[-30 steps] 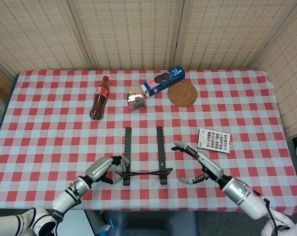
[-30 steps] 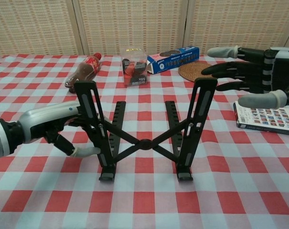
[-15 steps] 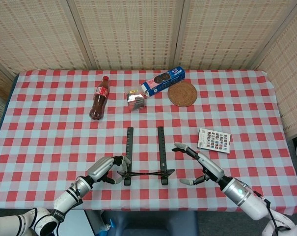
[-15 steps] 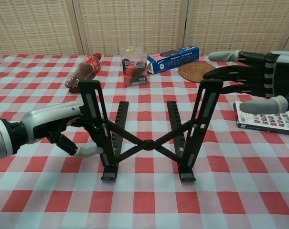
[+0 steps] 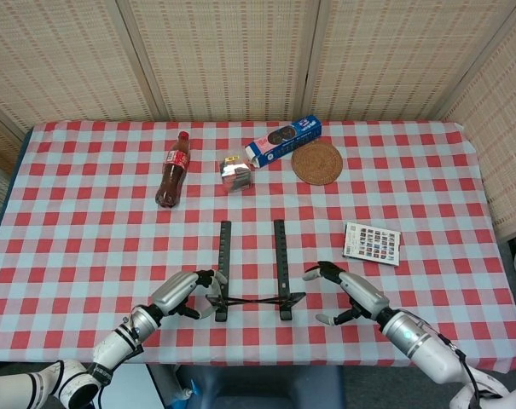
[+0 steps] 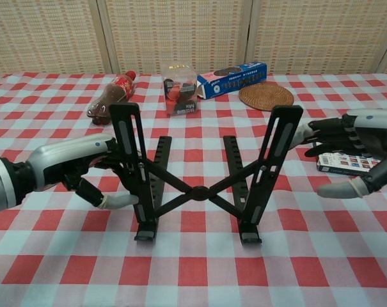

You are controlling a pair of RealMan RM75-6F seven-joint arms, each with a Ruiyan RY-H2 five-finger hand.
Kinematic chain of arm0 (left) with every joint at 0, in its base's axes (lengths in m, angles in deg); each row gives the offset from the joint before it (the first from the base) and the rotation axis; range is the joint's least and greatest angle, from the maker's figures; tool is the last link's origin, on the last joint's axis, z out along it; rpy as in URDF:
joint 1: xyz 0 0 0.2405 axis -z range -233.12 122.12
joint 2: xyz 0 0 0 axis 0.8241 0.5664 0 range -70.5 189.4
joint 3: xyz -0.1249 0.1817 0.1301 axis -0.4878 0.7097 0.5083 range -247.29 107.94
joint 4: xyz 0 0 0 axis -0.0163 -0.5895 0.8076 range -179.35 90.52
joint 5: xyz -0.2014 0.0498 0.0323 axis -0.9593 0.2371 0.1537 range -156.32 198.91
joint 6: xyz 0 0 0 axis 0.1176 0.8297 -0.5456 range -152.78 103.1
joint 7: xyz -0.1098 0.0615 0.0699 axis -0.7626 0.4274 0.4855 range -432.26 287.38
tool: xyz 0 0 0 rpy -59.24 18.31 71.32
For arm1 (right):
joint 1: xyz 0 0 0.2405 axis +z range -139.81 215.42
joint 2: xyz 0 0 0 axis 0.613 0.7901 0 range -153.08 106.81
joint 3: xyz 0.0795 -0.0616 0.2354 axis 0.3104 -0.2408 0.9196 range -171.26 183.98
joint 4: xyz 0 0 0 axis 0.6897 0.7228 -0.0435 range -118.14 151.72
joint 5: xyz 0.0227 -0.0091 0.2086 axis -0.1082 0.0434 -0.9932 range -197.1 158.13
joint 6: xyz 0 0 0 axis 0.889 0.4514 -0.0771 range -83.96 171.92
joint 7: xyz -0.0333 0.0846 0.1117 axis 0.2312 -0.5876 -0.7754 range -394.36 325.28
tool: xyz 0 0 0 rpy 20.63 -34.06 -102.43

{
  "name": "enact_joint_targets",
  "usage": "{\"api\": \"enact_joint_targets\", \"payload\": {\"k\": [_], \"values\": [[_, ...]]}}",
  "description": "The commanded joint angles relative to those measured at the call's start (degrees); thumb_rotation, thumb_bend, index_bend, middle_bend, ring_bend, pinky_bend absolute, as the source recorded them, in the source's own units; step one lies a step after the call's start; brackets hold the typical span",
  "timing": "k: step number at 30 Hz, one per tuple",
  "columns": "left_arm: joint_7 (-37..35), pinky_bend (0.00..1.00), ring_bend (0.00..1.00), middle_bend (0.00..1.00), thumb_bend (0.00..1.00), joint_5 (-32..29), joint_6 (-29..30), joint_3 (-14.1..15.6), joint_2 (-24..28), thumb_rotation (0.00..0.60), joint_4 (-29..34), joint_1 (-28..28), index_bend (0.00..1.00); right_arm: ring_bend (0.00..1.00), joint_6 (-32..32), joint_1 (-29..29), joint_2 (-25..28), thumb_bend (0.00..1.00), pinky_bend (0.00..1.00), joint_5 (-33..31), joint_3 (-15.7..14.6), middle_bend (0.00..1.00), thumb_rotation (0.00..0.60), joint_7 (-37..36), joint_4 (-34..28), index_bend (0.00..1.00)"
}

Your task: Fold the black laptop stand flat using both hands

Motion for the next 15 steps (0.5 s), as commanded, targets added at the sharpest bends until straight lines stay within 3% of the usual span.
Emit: {"api": "enact_joint_targets", "payload": {"k": [1, 15], "values": [[-0.01, 0.33, 0.29, 0.28, 0.39, -0.16, -0.18, -0.07, 0.05, 0.573, 0.08, 0.01, 0.54, 0.00, -2.70, 1.02, -1.89, 0.22, 0.06, -5.43, 1.86, 0.19, 0.600, 6.21, -1.56, 0.30], [-0.05, 0.33, 0.29, 0.28, 0.39, -0.44, -0.57, -0.32, 0.12, 0.557, 0.36, -0.02, 0.53, 0.00, -6.95, 3.85, -5.60, 0.28, 0.06, -17.39, 5.26, 0.23, 0.600, 19.35, -2.63, 0.41]]}}
